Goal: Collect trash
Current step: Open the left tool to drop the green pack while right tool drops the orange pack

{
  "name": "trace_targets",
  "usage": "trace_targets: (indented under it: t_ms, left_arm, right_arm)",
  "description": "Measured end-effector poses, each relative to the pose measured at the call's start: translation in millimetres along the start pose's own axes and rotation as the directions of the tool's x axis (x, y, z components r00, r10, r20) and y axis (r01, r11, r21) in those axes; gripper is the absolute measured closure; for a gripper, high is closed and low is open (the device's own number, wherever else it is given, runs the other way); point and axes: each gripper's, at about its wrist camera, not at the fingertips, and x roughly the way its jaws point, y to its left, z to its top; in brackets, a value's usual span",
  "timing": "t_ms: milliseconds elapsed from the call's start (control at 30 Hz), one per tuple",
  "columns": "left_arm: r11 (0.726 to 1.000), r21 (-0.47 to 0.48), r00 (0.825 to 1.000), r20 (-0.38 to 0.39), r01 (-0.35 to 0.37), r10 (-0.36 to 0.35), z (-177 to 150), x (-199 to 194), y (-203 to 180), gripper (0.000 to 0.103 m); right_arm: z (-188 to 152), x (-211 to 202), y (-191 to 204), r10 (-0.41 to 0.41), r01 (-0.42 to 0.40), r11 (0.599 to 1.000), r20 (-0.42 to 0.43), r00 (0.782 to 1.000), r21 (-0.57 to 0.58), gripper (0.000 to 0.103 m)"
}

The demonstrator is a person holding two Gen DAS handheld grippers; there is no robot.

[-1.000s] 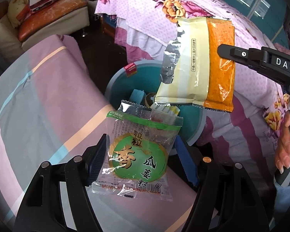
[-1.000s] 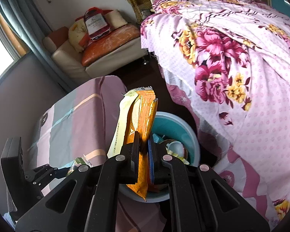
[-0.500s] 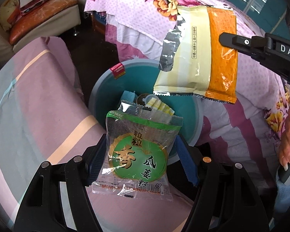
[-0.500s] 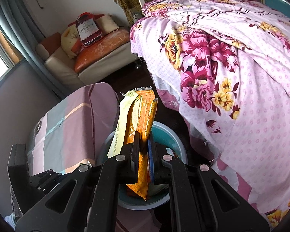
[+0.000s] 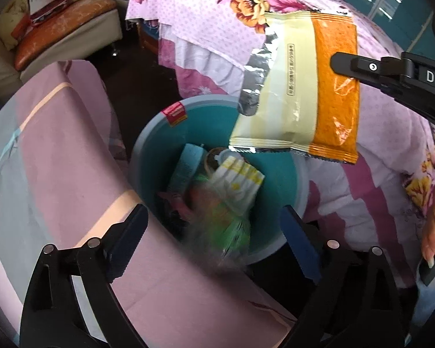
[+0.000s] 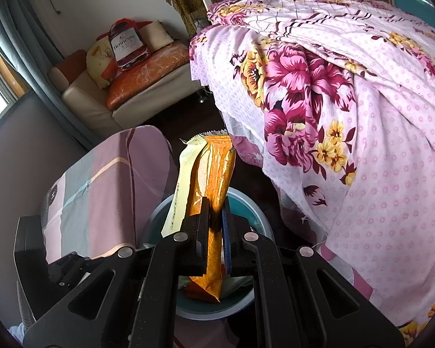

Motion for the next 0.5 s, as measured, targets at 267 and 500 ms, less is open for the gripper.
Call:
trace_targets:
  t_ms: [267, 500]
  left_arm:
    - [0.999, -0.032, 1.000, 0.000, -0.013, 0.013, -5.4, -5.0, 12.0, 0.011]
    - [0.996, -0.091, 1.000, 0.016, -0.019, 0.020, -15.0, -14.9, 28.2, 0.011]
  right_arm:
    - [-0.8, 6.9, 5.5, 0.005, -0.005, 1.000, -0.016, 1.000, -0.005, 0.095]
    - [-4.0, 15.7, 13.9, 0.005, -0.006, 1.000, -0.042, 0.999, -0.018, 0.095]
